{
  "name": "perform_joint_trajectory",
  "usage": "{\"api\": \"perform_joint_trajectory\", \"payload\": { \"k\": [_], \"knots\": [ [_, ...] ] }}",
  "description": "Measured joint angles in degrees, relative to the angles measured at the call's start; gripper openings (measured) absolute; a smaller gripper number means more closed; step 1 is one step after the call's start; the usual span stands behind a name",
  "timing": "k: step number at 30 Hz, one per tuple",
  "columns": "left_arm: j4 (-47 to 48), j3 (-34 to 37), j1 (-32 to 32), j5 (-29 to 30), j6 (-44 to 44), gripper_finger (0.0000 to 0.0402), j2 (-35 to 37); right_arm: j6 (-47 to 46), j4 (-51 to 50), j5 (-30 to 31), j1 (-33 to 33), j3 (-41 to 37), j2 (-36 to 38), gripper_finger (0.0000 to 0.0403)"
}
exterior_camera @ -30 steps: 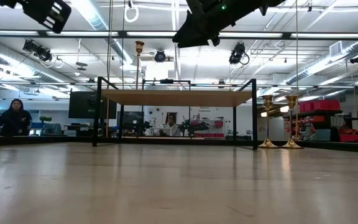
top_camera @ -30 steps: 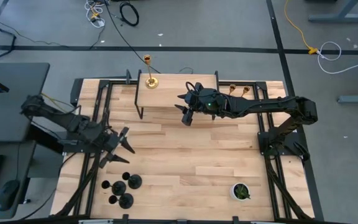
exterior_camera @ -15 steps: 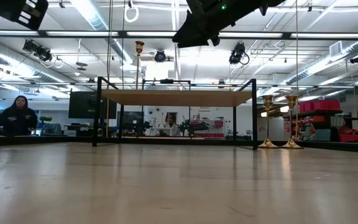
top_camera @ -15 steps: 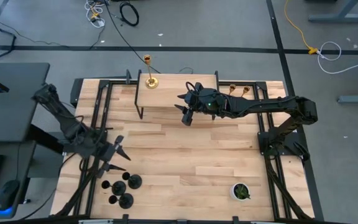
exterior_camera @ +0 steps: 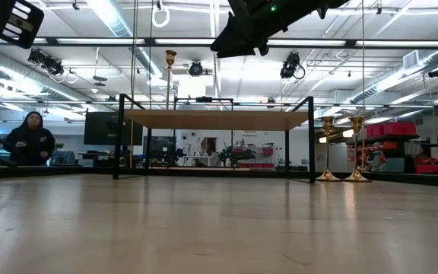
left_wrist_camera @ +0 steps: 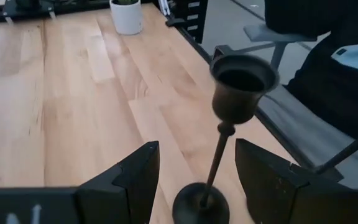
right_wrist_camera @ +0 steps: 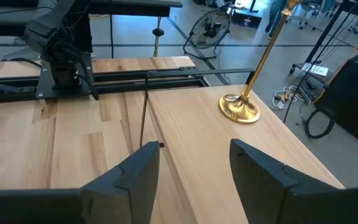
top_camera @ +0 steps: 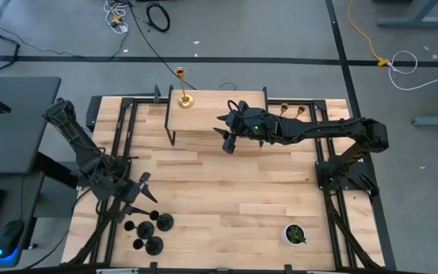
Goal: Pick & Place candle stick holders
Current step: Put the top right black candle holder on the shelf
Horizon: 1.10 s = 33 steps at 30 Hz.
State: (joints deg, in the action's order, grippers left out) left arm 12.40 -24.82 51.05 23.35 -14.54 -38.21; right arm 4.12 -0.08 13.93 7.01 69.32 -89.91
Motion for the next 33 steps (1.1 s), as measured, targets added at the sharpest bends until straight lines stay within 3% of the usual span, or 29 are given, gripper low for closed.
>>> {"api": "perform_joint_trajectory", "payload": {
  "k": [16, 25, 33],
  "knots": [
    [-12.1, 0.0, -0.2, -1.2, 3.8, 0.021, -10.6, 0.0, 0.0, 0.0, 0.0, 0.0, 0.0, 0.0197],
    [-14.2, 0.0, -0.2, -1.8, 3.8, 0.0208, -13.1, 0.0, 0.0, 0.0, 0.0, 0.0, 0.0, 0.0197],
    [-14.9, 0.0, -0.2, -2.1, 6.2, 0.0145, -13.2, 0.0, 0.0, 0.0, 0.0, 0.0, 0.0, 0.0197]
  ]
}}
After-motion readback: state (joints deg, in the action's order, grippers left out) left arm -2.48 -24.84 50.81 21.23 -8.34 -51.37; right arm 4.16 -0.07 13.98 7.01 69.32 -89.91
